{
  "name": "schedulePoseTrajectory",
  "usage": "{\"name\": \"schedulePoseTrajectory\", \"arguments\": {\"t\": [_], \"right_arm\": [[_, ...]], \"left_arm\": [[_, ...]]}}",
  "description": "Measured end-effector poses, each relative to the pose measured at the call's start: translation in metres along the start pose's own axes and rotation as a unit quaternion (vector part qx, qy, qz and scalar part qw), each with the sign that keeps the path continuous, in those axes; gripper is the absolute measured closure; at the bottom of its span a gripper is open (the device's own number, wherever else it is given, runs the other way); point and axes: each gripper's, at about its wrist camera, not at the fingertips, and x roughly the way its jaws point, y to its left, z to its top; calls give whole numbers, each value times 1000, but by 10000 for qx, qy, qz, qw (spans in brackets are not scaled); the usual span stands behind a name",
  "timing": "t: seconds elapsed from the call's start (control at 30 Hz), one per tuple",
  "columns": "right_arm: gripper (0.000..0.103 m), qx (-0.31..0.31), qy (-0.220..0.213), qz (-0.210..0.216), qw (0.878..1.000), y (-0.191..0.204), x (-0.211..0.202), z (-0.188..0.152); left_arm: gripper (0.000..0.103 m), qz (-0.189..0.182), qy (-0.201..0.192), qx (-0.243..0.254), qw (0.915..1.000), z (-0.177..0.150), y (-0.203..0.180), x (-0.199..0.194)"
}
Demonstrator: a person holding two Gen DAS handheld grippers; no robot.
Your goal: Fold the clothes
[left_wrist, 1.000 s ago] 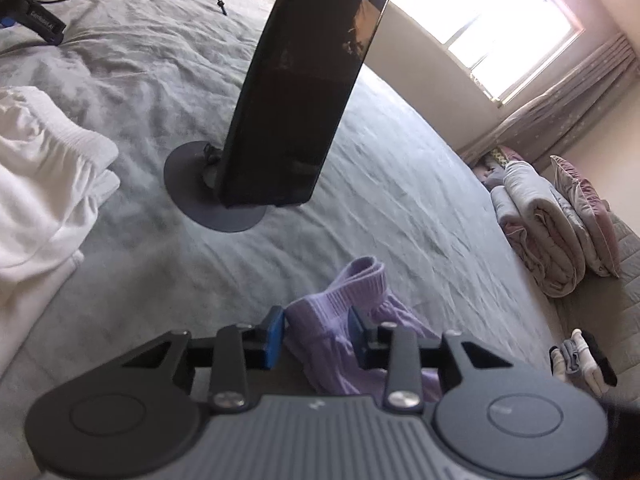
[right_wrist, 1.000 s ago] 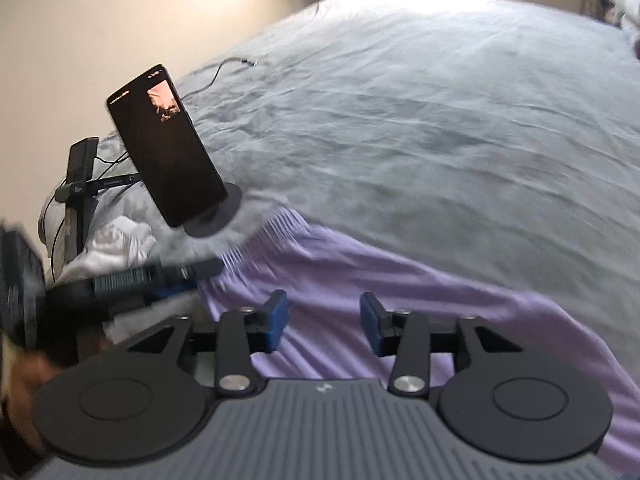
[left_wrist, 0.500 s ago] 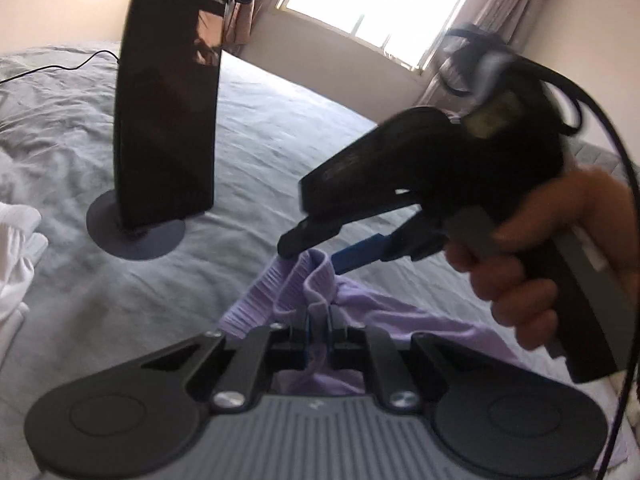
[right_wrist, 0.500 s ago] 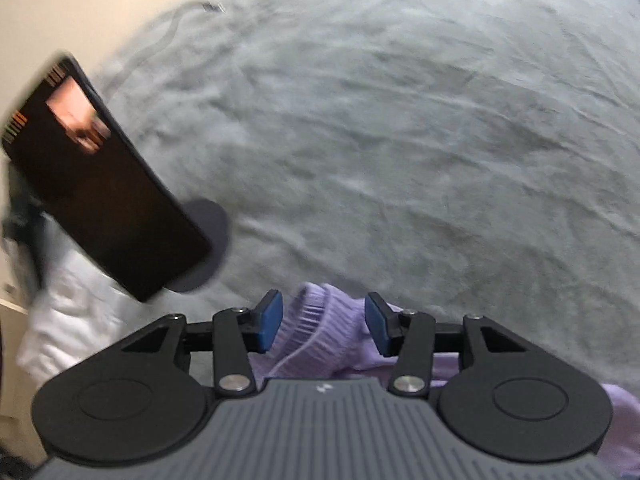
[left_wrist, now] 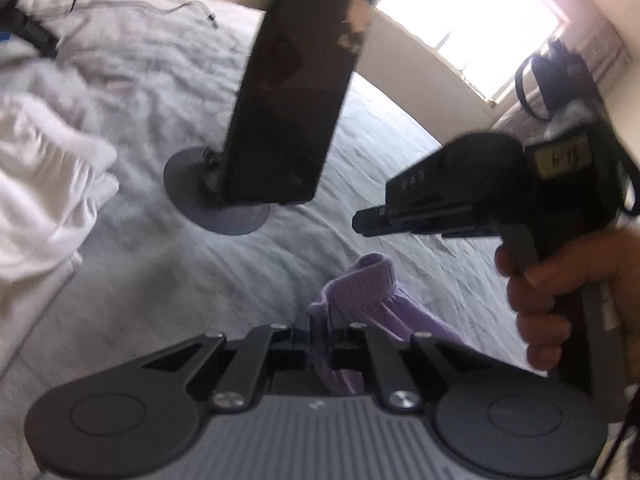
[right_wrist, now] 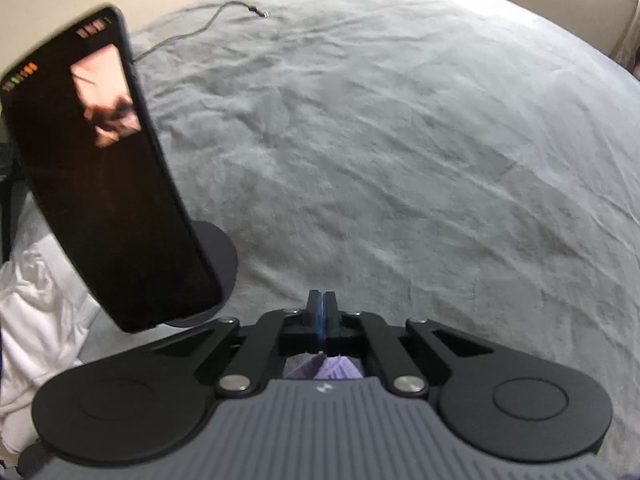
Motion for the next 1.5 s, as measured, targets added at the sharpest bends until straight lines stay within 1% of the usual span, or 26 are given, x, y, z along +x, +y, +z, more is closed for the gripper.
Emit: {"name": "schedulePoseTrajectory", "arguments": {"t": [0.03, 0.1, 0.17, 0.23, 0.27, 0.3, 0.4, 0.53, 0.63, 0.73, 0.77, 0.83, 0.87, 0.93, 0.97, 1.0, 1.1, 1.2, 1.3, 1.4, 1.5], "right_arm": [[98, 28, 3, 8, 10000, -2, 2, 1], [91, 254, -71, 154, 9995, -10, -4, -2], [89, 469, -145, 317, 9983, -20, -16, -7], [76, 552, -258, 401, 9973, -29, -32, -15], [64, 540, -337, 399, 9972, -34, -40, -21], [63, 510, -420, 375, 9971, -40, -49, -29], [63, 533, -525, 209, 9970, -71, -74, -53], [63, 734, -574, -117, 9956, -123, -106, -82], [63, 1061, -517, -69, 9930, -157, -121, -104], [62, 1394, -454, 7, 9892, -191, -134, -126], [62, 1504, -433, 32, 9877, -202, -138, -134], [62, 1561, -407, 135, 9868, -212, -140, -146], [62, 1534, -408, 169, 9872, -213, -140, -151], [62, 1441, -396, 250, 9884, -213, -138, -158], [62, 1392, -383, 290, 9891, -215, -137, -161], [61, 1333, -369, 284, 9900, -216, -136, -163], [60, 1147, -329, 229, 9926, -219, -133, -170], [60, 993, -350, 178, 9943, -223, -132, -181], [60, 916, -503, 163, 9944, -226, -132, -192], [60, 892, -610, 176, 9940, -229, -130, -195], [60, 873, -675, 242, 9936, -232, -127, -196]], "left_arm": [[94, -41, 21, -47, 10000, 1, 1, -2], [90, -58, 10, -136, 9999, 4, 5, -5], [87, -50, -53, -165, 9998, 6, 7, -8], [86, -52, -137, -121, 9998, 8, 7, -12], [86, -63, -192, -42, 9998, 8, 6, -15], [86, -74, -246, 37, 9997, 9, 4, -17], [86, -291, -300, 382, 9984, 10, -8, -20], [86, -701, -176, 870, 9936, 7, -28, -13], [86, -827, 2, 1164, 9898, 2, -42, 1], [86, -841, 155, 1225, 9888, -2, -53, 19], [86, -770, 149, 1250, 9891, -2, -56, 22], [86, -570, 88, 1309, 9897, -2, -62, 26], [86, -348, -13, 1362, 9901, -2, -63, 26], [86, 220, -289, 1455, 9887, 0, -65, 25], [86, 406, -397, 1456, 9877, 1, -66, 24], [86, 403, -433, 1426, 9880, 3, -66, 21], [86, -141, -380, 1377, 9896, 1, -78, 11], [86, -657, -208, 1646, 9840, -11, -101, 10], [86, -1256, 336, 1609, 9784, -25, -121, 25], [86, -1711, 914, 1430, 9705, -38, -138, 49], [86, -1944, 1297, 1194, 9650, -51, -150, 69]]}}
